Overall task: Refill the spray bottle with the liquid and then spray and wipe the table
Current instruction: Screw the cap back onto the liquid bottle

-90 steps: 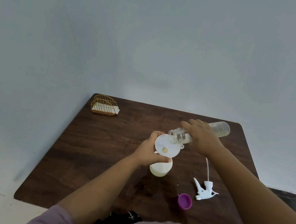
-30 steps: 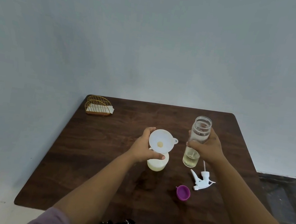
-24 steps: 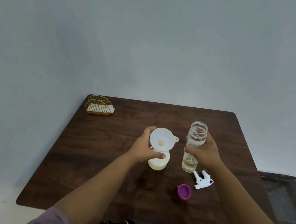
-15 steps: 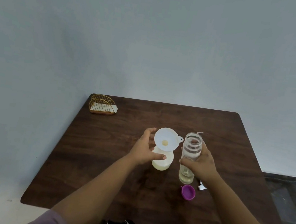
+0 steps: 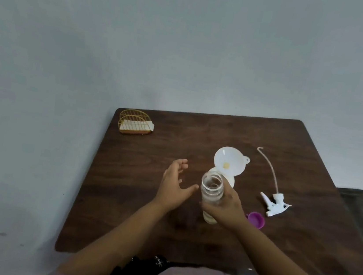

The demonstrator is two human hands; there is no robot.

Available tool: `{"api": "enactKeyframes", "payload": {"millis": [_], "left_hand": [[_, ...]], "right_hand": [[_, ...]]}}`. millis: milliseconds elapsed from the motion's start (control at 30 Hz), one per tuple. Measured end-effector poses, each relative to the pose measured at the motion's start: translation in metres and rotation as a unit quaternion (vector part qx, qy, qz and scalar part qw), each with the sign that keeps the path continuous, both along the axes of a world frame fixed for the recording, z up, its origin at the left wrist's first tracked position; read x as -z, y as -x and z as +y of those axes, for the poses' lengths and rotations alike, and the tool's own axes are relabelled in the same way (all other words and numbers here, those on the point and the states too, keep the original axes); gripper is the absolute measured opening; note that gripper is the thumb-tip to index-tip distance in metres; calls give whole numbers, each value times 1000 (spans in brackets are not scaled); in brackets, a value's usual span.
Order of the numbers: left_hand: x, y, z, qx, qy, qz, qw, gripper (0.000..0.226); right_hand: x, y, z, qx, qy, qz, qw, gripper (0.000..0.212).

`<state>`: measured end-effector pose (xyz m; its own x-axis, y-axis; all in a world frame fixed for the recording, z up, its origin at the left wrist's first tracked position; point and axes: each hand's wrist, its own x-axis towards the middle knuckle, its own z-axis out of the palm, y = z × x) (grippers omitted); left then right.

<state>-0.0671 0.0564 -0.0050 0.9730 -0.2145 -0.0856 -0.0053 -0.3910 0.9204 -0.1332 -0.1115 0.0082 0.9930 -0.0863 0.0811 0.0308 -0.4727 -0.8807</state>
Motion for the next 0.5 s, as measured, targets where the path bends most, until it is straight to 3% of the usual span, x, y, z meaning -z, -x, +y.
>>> {"api": "enactKeyframes", "payload": {"millis": [167, 300, 400, 500], "left_hand": [[3, 2, 35, 85, 27, 38, 995, 57], [13, -4, 55, 156, 3, 27, 987, 77], [20, -6, 58, 125, -4, 39, 991, 82], [25, -10, 58, 76, -4, 36, 996, 71]], "right_hand": [[-2, -20, 45, -45, 34, -17, 998, 52], [6, -34, 68, -44, 71, -9, 996, 46], [16, -48, 79, -47, 109, -16, 993, 65], [20, -53, 78, -54, 115, 21, 992, 75]]}}
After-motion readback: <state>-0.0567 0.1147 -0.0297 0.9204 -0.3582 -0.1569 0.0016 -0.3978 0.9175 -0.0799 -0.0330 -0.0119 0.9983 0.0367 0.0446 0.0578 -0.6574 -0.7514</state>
